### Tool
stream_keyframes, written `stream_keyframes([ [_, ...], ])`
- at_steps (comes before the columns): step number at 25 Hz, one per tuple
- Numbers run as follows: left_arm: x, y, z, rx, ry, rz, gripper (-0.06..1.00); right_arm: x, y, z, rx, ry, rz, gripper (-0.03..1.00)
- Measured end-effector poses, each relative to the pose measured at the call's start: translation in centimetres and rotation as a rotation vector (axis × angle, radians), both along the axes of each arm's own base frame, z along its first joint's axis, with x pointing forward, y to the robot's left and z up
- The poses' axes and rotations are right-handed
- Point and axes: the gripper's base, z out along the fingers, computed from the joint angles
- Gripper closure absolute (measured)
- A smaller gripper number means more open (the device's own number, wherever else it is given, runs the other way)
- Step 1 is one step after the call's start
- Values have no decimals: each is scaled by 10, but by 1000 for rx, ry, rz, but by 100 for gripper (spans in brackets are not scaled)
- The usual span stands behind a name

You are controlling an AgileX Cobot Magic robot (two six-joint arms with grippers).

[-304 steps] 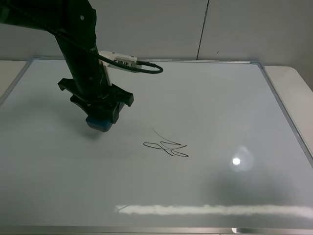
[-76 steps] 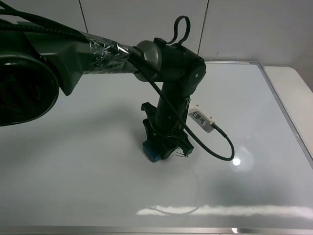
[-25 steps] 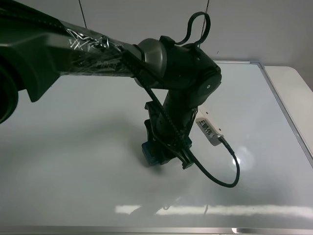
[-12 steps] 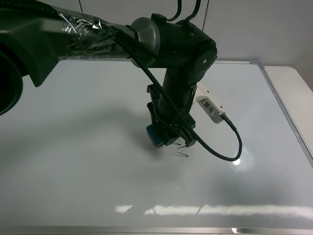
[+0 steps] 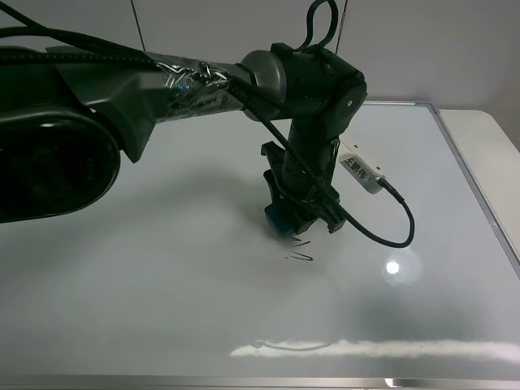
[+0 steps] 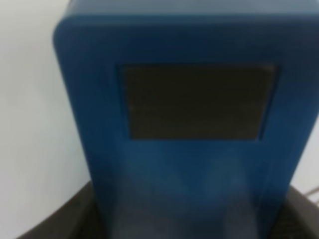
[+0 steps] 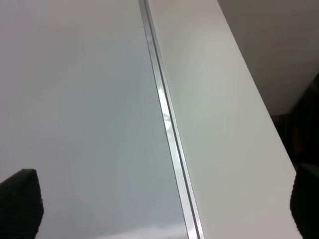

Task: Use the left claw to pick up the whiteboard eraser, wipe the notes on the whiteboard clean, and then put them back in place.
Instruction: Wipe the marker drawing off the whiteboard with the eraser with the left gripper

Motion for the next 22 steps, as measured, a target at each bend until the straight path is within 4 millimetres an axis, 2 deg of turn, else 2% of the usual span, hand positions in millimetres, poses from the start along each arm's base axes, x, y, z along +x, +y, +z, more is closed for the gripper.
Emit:
stream_keyframes([
  [6, 2, -5, -12, -7, 13, 28, 40, 0, 0, 0, 0, 0, 0, -2],
  [13, -4, -10, -13, -10, 23, 17, 40, 0, 0, 0, 0, 0, 0, -2],
  [16, -17, -20, -13, -25, 45, 7, 40, 0, 0, 0, 0, 0, 0, -2],
  [22, -59, -49, -13, -100, 154, -23, 40, 0, 0, 0, 0, 0, 0, -2],
])
